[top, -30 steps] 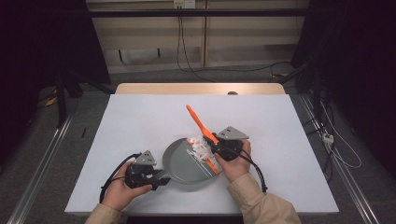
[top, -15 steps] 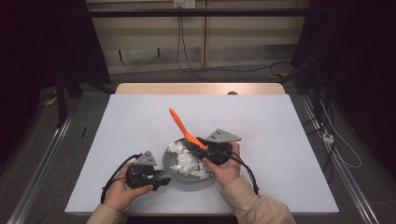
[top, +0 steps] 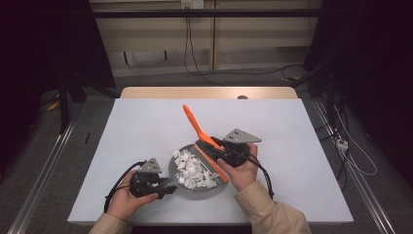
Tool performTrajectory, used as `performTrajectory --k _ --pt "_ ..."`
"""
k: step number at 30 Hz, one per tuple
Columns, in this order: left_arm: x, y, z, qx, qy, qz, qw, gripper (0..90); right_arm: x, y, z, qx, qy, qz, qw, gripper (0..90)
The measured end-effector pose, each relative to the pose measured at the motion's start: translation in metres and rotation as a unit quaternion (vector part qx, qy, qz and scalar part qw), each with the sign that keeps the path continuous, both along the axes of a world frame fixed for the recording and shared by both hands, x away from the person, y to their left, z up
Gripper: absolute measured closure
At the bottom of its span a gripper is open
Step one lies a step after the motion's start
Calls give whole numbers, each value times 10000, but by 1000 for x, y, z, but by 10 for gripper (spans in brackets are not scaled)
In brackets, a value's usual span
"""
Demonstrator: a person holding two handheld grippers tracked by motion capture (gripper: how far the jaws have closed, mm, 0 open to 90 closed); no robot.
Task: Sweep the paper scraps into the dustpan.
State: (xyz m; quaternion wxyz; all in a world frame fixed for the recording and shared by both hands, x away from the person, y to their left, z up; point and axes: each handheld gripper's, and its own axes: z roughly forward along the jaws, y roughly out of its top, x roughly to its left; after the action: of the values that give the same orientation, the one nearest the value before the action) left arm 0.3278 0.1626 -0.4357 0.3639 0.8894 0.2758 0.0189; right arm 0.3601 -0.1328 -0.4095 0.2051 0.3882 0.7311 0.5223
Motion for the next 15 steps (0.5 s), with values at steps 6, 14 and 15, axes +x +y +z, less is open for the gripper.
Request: performTrajectory --k 6,14,15 --pt "0 2 0 -41 43 -56 10000 621 7 -9 -6 -125 1 -215 9997 715" --pt "0 4 0 -62 75 -52 9999 621 19 -21 -24 -260 344 -410 9982 712" --pt "0 4 0 -64 76 -54 9999 621 19 -21 -22 -331 375 -461 9977 710"
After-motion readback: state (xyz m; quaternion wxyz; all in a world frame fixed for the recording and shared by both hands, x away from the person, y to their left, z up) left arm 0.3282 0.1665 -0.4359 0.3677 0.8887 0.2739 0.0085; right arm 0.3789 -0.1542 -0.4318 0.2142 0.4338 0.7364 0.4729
